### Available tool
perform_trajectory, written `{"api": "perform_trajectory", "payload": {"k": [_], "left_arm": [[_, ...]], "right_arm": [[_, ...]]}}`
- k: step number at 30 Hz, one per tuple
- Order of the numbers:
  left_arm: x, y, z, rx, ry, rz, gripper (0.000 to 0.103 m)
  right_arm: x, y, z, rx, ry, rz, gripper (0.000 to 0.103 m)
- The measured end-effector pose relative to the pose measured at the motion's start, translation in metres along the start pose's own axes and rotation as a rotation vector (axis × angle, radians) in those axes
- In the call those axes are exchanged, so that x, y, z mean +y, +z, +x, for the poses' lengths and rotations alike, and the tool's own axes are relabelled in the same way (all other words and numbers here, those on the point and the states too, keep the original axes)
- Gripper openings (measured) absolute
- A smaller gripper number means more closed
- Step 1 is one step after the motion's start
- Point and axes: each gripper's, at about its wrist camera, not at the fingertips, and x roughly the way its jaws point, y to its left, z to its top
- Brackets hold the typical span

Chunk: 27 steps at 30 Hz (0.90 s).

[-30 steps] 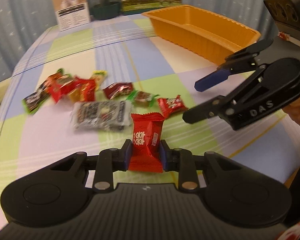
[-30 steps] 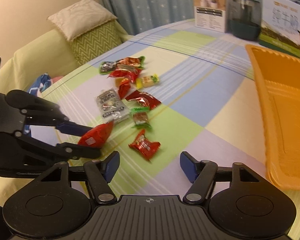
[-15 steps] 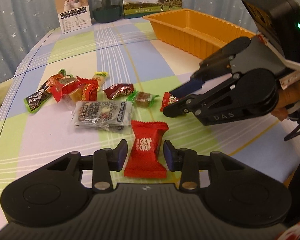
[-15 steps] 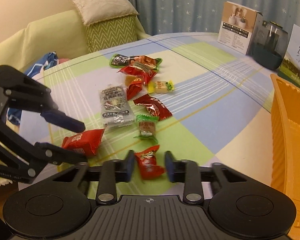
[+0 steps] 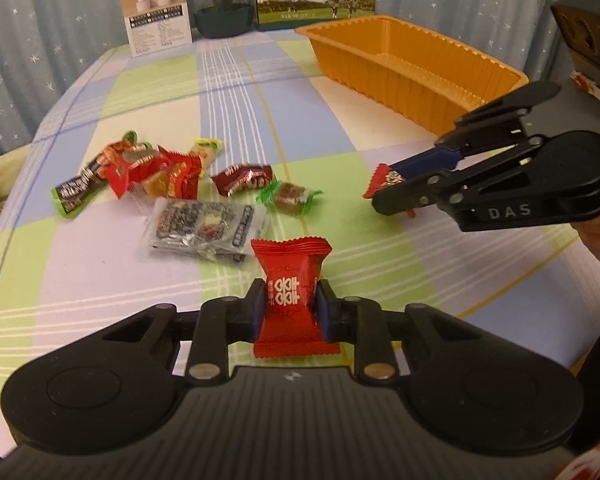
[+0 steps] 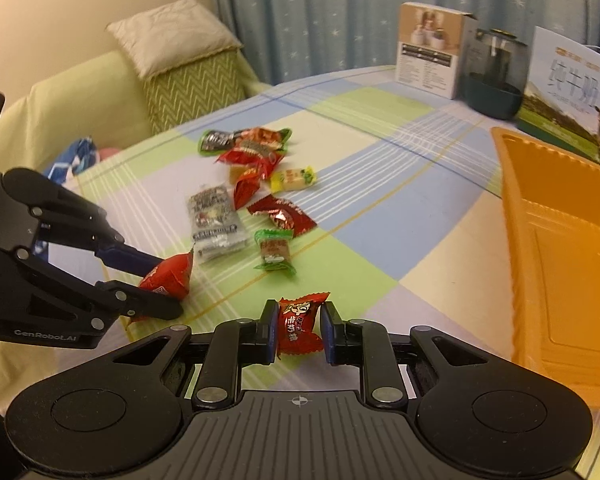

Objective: Organize snacks
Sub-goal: 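Carry both candies over the orange tray and open both grippers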

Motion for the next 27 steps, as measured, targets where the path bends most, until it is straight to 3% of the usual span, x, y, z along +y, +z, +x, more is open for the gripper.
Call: {"api": "perform_trajectory", "payload": {"k": [7, 12, 20, 27], "left_arm": [[-0.015, 0.03, -0.027, -0.053, -0.004, -0.023, 0.023], [-0.04, 0.07, -0.032, -0.105, -0.031, -0.037, 0.023], [-0.09, 0.141, -0.005, -0.17, -0.115, -0.075, 0.023], [-0.123, 0.172, 0.035, -0.172, -0.151, -0.073, 0.023]], "right_arm": [[-0.009, 0.007, -0.051, -0.09, -0.028, 0.098, 0.022], [-0.034, 0.016, -0.089, -0.147, -0.128, 0.132, 0.022], [-0.115, 0.014, -0.119, -0.151, -0.298, 0.277, 0.023], [-0.162, 0.005, -0.128, -0.143, -0.358, 0.359, 0.023]]}}
